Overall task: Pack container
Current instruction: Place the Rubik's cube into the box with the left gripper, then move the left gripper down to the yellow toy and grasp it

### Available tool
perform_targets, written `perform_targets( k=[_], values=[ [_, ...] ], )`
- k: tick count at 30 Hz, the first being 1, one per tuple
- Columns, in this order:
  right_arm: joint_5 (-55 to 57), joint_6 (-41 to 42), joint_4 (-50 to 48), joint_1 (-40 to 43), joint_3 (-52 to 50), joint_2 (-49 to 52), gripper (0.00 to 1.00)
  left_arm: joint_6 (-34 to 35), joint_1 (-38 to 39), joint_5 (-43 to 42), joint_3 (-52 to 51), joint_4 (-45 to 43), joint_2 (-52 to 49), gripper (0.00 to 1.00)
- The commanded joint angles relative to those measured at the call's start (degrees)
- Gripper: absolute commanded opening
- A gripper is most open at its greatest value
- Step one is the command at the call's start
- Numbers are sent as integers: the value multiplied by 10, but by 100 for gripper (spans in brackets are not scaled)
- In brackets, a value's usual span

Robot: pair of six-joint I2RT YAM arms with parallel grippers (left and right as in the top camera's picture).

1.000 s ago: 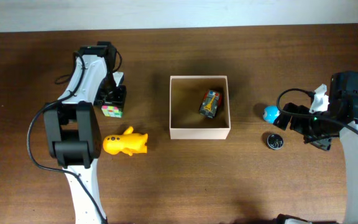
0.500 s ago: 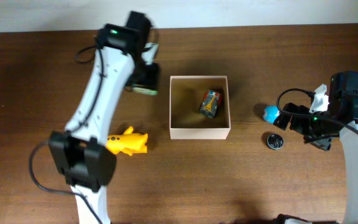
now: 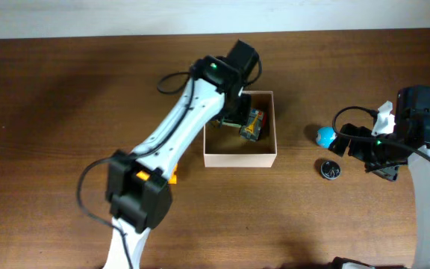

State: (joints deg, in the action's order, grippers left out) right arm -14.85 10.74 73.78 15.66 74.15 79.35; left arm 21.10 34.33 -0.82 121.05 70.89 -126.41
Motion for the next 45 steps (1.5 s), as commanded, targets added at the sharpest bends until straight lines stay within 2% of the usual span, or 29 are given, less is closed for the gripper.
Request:
perform_targets(
  k=[1,5,11,12,13,14,18,24,26,29,32,37,42,45],
  values=[
    [5,5,2,1,10,-2,99,31,-9,31,-4,-20,-31,53],
    [5,5,4,1,10,-2,99,37,-17,80,-4,-37,-47,53],
    [5,5,6,1,10,-2,99,30,-33,94,20,-27,-44,67],
    [5,5,6,1,10,-2,99,25,-35,92,36,-14,-43,75],
    [5,5,6,1,10,-2,99,23,-35,92,49,-2,-42,93],
    [5,5,6,1,10,-2,99,17,-35,92,63,12,-41,99],
    [5,5,6,1,10,-2,99,-25,-36,92,144,88,-41,99],
    [5,5,6,1,10,-2,99,-28,-50,92,289,244,-40,99],
    [5,5,6,1,10,-2,99,-53,-60,66,314,258,-32,99],
    [5,4,6,1,10,-2,99,-54,-78,19,313,258,-11,99],
    [5,4,8,1,10,-2,99,-54,-99,14,312,258,3,99],
    [5,2,8,1,10,-2,99,-93,-116,8,292,258,52,99],
    [5,2,8,1,10,-2,99,-103,-118,68,205,258,172,99],
    [5,2,9,1,10,-2,99,-79,-118,112,106,258,259,99]
  ],
)
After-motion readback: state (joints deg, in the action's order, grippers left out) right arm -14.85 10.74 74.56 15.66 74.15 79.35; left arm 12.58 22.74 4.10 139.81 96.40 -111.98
